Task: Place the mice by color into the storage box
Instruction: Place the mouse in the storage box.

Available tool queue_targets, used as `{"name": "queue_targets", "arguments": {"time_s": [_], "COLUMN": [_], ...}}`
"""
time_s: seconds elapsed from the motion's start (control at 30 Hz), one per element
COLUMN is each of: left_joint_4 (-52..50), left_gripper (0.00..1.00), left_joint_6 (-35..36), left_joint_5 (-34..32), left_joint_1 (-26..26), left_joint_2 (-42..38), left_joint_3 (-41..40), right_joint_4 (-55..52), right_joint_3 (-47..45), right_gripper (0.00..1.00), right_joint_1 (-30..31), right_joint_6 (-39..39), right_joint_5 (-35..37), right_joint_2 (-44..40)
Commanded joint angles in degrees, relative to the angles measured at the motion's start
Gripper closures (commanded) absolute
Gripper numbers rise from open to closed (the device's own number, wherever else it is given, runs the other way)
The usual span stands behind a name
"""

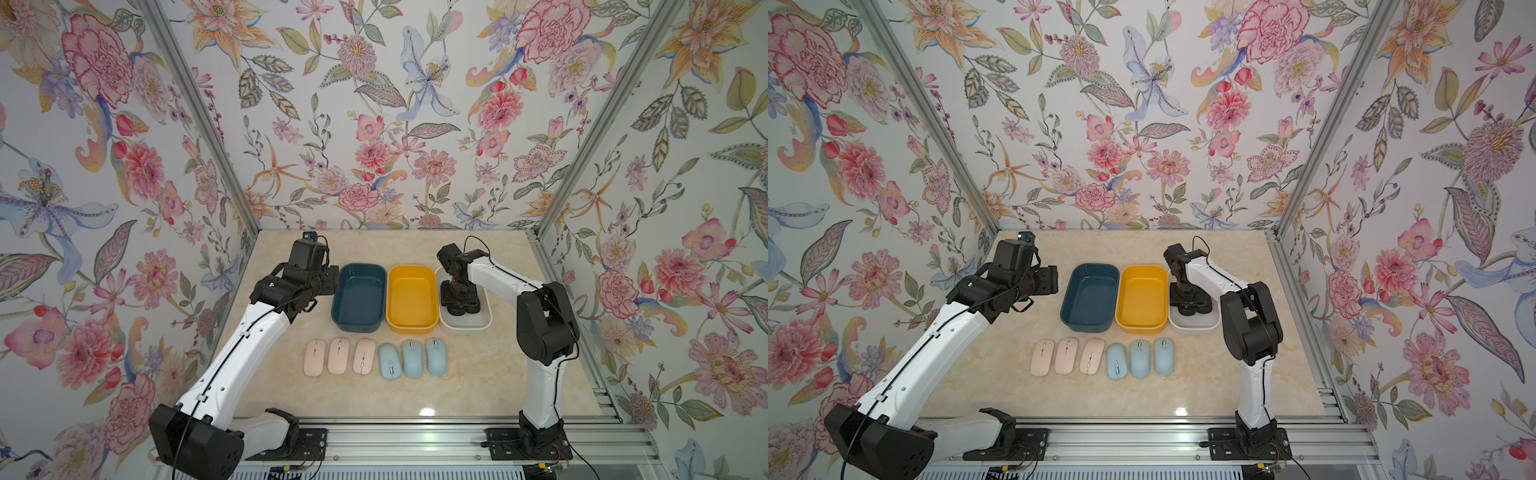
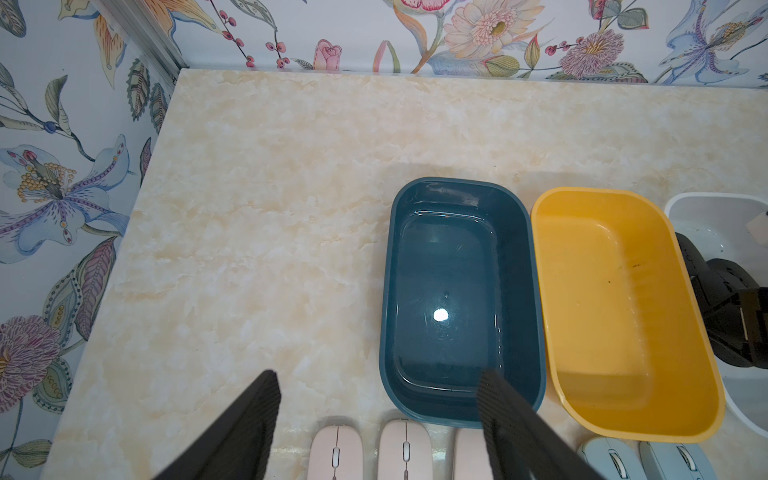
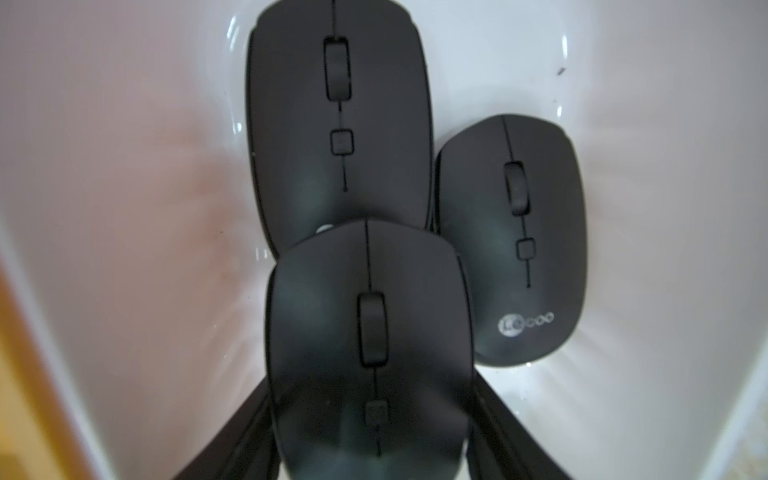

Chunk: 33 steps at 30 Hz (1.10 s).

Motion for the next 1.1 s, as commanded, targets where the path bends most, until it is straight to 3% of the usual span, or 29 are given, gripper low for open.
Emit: {"name": "queue_targets", "arguments": {"time_s": [0.0,0.1,0.27,0.53,0.83,1.07], "left_joint_4": [-0.76,-0.81,-0.67,0.09,0.34,0.38], "left_gripper": [0.21,0.22,0.22,0.22,0.22,0.22], "left_joint_6": [0.61,0.17,-0.63,-0.94,-0.11,0.18], "left_joint_5": [-1.0,-1.22,-1.48,-1.8,-1.45,-1.05], "left_joint_1": [-0.36,-0.37,-0.38,-0.36,-0.36,-0.36], "left_joint_2": [-0.89,-0.96,-1.53,-2.69,-2.64,-3.58], "left_joint_3": [0.86,0.07,-0.91,-2.21,-1.96,-2.69], "right_joint_4": [0.77,0.85,-0.35,-3.93,-11.55,-16.46], "right_joint_3": [-0.9,-0.66,0.9,5.28,10.0,1.73], "right_gripper": [0.39,0.38,0.27,0.26,0.25,0.24], "right_joint_1": [-0.32,-0.28,-0.16,0.04,3.15,11.33], "right_joint_6": [0.55,0.71,1.0,0.74,1.56,9.06], "right_joint_5": [-0.01,-0.15,-0.21,1.08,6.78,10.69], "right_joint_2": [2.31,2.8,3.64,1.52,-7.17,-17.9]}}
